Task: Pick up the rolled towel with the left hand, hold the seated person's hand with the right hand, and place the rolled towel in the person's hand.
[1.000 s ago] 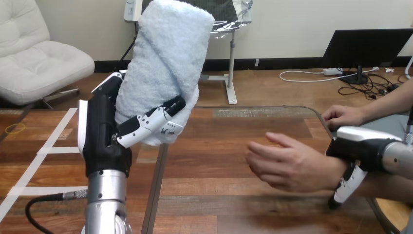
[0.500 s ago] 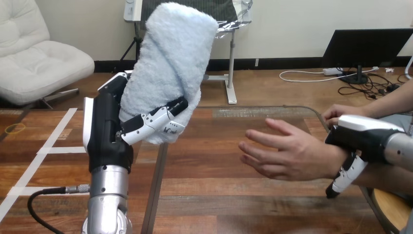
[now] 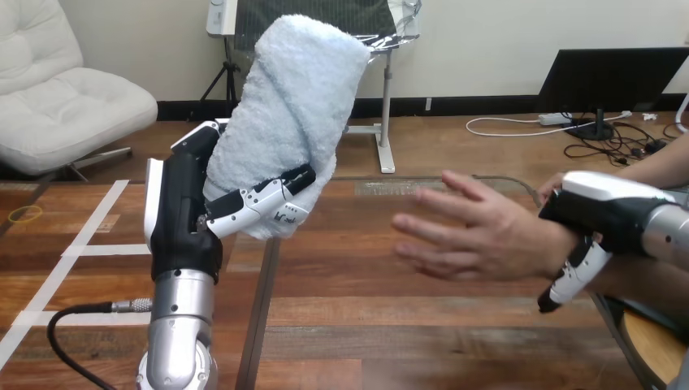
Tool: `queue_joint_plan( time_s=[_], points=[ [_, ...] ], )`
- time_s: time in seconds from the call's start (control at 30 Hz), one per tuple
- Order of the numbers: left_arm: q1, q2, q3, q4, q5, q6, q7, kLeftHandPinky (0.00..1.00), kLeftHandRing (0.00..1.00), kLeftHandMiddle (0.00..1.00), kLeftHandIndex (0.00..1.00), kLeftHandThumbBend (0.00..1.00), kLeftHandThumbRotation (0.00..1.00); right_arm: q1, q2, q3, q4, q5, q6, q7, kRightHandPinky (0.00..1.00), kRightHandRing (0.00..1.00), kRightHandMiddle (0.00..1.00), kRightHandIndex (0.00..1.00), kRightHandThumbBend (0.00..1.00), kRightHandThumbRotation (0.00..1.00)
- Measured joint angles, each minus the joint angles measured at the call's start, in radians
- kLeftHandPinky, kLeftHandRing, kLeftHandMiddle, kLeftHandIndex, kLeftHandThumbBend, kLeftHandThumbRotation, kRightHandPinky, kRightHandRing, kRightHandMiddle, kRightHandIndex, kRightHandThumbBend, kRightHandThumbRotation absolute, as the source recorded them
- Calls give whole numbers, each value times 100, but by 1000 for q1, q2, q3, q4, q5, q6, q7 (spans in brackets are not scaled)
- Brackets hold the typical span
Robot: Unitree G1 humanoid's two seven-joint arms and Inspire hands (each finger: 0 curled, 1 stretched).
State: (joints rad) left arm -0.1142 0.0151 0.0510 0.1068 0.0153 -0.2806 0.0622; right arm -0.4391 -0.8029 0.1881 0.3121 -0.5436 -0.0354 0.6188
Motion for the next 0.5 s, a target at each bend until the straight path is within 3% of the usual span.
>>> queue_joint_plan(
  time_s=[0.5],
  points=[
    [-69,8,3,156,-15,-50,-42,24,31,38,39,52,0,-23,0,-8,-50,13,4,0,20,25,33,34,86,10]
  ],
)
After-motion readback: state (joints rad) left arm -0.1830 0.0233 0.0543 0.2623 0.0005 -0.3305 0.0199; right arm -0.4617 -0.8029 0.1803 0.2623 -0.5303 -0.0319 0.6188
